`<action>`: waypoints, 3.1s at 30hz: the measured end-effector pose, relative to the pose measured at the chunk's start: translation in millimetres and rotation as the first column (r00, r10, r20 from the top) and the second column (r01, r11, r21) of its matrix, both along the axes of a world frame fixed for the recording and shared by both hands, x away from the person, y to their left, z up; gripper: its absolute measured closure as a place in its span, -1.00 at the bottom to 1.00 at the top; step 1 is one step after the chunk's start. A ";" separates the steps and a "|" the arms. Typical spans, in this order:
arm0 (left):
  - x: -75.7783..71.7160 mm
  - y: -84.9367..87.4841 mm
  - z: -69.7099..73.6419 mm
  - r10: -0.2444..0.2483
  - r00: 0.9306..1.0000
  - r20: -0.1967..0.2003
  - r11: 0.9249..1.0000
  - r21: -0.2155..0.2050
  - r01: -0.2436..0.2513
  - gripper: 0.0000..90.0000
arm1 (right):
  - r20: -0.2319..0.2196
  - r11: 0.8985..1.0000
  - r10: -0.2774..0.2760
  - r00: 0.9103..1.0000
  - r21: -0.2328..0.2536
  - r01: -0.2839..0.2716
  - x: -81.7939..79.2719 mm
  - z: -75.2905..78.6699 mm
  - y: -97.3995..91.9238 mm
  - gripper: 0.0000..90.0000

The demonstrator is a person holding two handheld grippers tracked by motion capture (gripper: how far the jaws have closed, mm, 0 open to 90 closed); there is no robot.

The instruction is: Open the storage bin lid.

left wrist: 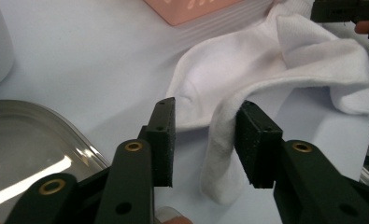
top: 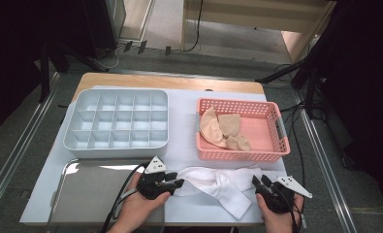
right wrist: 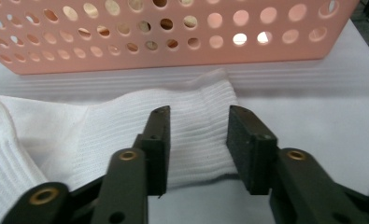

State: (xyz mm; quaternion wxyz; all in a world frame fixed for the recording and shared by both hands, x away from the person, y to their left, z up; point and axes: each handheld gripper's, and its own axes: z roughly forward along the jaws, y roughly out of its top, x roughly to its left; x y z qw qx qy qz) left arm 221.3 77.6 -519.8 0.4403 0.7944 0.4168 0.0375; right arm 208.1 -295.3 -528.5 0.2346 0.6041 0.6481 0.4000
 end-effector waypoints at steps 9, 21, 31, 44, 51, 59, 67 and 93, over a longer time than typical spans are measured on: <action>-0.2 -2.1 -2.9 -0.027 0.999 -0.018 1.000 0.007 0.027 0.75 | -0.004 0.999 -0.032 0.999 0.006 0.032 -0.4 3.7 -4.7 0.87; -1.6 0.5 -0.5 -0.038 0.999 -0.026 0.999 -0.016 0.037 0.72 | 0.092 0.922 0.363 0.927 0.110 -0.372 -61.1 7.9 24.2 0.66; -1.3 -3.6 -0.5 -0.031 0.999 -0.023 0.999 -0.020 0.030 0.71 | 0.024 0.870 0.494 0.869 0.001 -0.494 -72.6 -6.2 29.0 0.39; -4.5 -6.9 -0.7 -0.058 0.998 -0.014 0.998 0.000 0.058 0.95 | 0.057 0.879 0.465 0.883 -0.148 -0.453 -83.0 -3.8 35.8 0.96; -8.6 -5.0 11.1 -0.117 0.993 -0.015 0.993 -0.012 0.117 0.96 | 0.219 0.901 0.431 0.875 -0.045 -0.432 -91.1 34.1 27.5 0.95; -11.2 0.8 32.7 -0.329 0.939 -0.099 0.940 -0.123 0.317 0.96 | 0.345 0.861 0.370 0.862 0.222 -0.458 -101.7 73.3 -1.3 0.96; -1.4 -4.5 11.8 -0.174 0.982 -0.075 0.985 -0.004 0.174 0.83 | 0.153 0.939 0.205 0.967 0.249 -0.239 -61.2 53.0 -6.6 0.96; -11.3 7.4 -0.7 -0.088 0.994 -0.058 0.993 0.068 0.092 0.43 | -0.007 0.995 0.103 0.995 0.020 -0.103 -19.8 -0.6 6.1 0.57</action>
